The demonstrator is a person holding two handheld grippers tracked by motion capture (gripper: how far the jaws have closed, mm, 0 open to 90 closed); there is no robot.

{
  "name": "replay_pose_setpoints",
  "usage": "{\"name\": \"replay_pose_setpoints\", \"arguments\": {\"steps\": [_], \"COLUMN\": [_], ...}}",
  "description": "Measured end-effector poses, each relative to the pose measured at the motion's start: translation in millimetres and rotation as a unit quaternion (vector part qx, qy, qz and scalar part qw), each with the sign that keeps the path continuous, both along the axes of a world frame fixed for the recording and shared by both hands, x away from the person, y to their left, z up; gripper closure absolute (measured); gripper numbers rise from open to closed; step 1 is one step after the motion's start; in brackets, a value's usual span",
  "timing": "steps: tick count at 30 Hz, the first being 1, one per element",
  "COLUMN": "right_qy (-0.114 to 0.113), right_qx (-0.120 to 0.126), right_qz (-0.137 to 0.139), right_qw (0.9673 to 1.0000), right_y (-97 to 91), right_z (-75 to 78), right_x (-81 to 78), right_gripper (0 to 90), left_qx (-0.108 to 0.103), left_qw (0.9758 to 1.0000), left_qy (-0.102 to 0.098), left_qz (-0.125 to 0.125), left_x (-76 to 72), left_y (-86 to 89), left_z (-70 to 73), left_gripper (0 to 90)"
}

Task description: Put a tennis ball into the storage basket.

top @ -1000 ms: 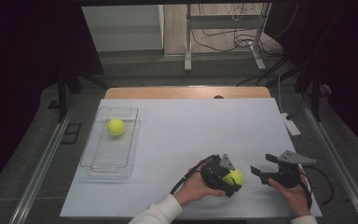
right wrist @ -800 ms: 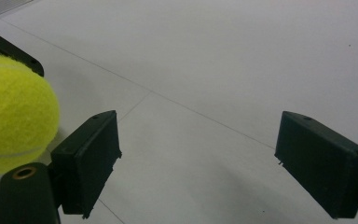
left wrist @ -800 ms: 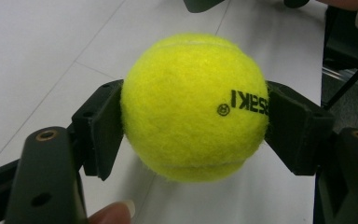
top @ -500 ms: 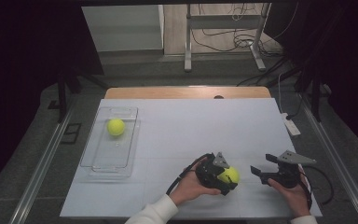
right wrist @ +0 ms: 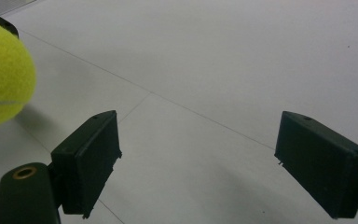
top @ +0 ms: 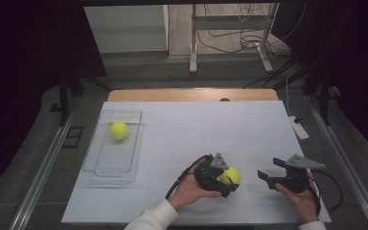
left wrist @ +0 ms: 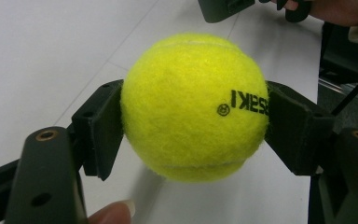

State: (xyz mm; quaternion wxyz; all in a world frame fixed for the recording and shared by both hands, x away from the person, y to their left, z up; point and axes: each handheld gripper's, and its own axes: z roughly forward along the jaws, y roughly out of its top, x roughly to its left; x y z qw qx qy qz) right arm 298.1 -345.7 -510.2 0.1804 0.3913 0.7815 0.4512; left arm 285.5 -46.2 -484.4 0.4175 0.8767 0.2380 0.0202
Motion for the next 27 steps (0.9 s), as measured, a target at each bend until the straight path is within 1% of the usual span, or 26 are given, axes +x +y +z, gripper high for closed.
{"name": "replay_pose_setpoints", "arguments": {"steps": [9,23,27], "right_qy": [0.001,-0.001,-0.001], "right_qx": [0.0,0.001,0.001], "right_qz": [0.001,0.001,0.001], "right_qw": [1.0,1.0,1.0], "right_y": [0.5,0.1,0.1], "right_z": [0.0,0.3,0.4], "right_x": [-0.1,-0.3,-0.5], "right_gripper": [13.9,13.9,13.9], "left_qx": [-0.004,-0.02,-0.022], "left_qw": [1.0,0.9994,0.9992], "left_qy": [-0.006,-0.013,-0.016], "left_qz": [0.003,0.026,0.028], "left_x": [0.8,4.7,5.7], "left_y": [4.4,20.3,24.4], "left_z": [2.9,10.2,12.6], "left_gripper": [27.0,26.9,26.9]}}
